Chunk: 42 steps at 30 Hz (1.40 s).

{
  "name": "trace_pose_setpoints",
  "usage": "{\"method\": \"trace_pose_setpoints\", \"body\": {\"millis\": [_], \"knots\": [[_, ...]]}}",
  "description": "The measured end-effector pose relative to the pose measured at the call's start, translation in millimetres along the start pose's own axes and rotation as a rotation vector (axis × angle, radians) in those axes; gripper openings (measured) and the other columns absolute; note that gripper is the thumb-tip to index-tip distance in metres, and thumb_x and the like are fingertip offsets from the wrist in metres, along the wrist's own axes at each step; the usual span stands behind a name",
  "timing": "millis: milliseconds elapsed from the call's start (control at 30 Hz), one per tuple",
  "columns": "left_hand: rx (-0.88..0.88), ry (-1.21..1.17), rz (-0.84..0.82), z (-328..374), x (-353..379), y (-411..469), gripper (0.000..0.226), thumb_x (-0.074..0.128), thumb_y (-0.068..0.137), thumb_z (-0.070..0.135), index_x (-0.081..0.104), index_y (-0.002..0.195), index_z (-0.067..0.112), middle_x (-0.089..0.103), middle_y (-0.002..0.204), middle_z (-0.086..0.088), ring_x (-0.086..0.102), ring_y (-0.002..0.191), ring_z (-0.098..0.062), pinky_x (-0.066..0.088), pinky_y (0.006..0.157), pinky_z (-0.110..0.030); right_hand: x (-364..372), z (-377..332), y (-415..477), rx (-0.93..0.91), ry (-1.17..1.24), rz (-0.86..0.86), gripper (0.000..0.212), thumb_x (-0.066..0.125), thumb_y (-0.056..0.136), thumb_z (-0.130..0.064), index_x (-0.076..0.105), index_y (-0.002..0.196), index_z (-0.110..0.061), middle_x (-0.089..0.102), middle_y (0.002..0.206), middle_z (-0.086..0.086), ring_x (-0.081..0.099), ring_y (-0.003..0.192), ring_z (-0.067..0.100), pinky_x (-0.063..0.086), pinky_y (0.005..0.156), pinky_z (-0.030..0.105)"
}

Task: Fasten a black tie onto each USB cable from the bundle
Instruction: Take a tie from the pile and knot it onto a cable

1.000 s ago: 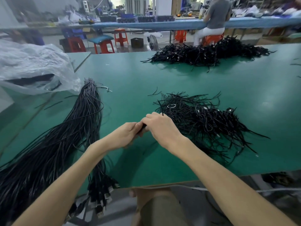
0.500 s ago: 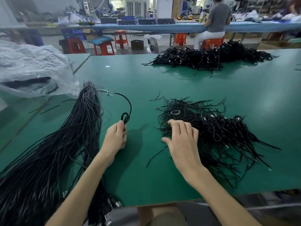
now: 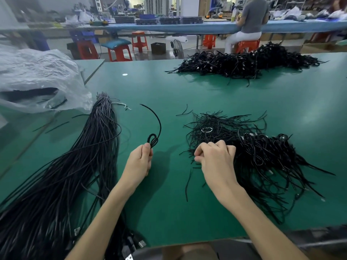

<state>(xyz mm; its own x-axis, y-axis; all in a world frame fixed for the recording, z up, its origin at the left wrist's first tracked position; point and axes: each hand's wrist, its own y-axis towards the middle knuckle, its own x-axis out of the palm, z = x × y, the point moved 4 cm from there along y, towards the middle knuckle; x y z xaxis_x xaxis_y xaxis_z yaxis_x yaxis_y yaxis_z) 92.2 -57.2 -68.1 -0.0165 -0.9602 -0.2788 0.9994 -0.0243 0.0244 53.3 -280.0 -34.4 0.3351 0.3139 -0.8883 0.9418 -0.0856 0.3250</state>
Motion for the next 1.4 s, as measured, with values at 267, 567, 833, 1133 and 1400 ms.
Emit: {"method": "trace_pose_setpoints", "body": {"millis": [267,567,833,1133,1400], "knots": [[0.007,0.008,-0.008,1,2,-2,0.039,0.031,0.113,0.032,0.048,0.085,0.009,0.031,0.056,0.012,0.024,0.046,-0.007,0.022,0.041,-0.02,-12,5,-8,-0.052,0.209,-0.026,0.009,0.074,0.092,-0.015,0.066,0.094,-0.019,0.061,0.089,-0.011,0.055,0.087,0.009,0.046,0.087,0.03],[0.023,0.036,-0.016,5,4,-6,0.04,0.031,0.113,0.032,0.048,0.084,0.009,0.033,0.058,0.01,0.026,0.045,-0.006,0.023,0.041,-0.019,-30,9,-7,-0.059,0.377,0.051,0.007,0.072,0.093,-0.01,0.068,0.092,-0.015,0.061,0.09,-0.009,0.066,0.078,0.01,0.057,0.073,0.036],[0.017,0.009,-0.012,3,4,-4,0.039,0.032,0.112,0.032,0.047,0.083,0.01,0.033,0.058,0.012,0.027,0.046,-0.006,0.024,0.041,-0.019,-45,0,-7,-0.142,0.469,0.183,0.006,0.07,0.094,-0.005,0.07,0.097,-0.01,0.062,0.095,-0.005,0.068,0.077,0.011,0.059,0.074,0.036],[0.047,-0.025,-0.042,9,7,-10,0.039,0.033,0.113,0.031,0.046,0.081,0.012,0.033,0.059,0.011,0.027,0.046,-0.006,0.024,0.041,-0.016,-24,-40,-3,0.136,1.427,0.201,0.012,0.076,0.087,0.001,0.068,0.094,-0.005,0.073,0.078,0.005,0.077,0.077,0.025,0.058,0.067,0.025],[0.037,-0.098,-0.098,16,9,-12,0.038,0.035,0.113,0.025,0.043,0.078,0.013,0.033,0.056,0.015,0.026,0.046,-0.003,0.024,0.041,-0.013,36,-71,-9,0.361,1.668,0.165,0.012,0.076,0.087,0.004,0.066,0.094,0.002,0.074,0.078,0.011,0.076,0.075,0.031,0.06,0.072,0.029]]}}
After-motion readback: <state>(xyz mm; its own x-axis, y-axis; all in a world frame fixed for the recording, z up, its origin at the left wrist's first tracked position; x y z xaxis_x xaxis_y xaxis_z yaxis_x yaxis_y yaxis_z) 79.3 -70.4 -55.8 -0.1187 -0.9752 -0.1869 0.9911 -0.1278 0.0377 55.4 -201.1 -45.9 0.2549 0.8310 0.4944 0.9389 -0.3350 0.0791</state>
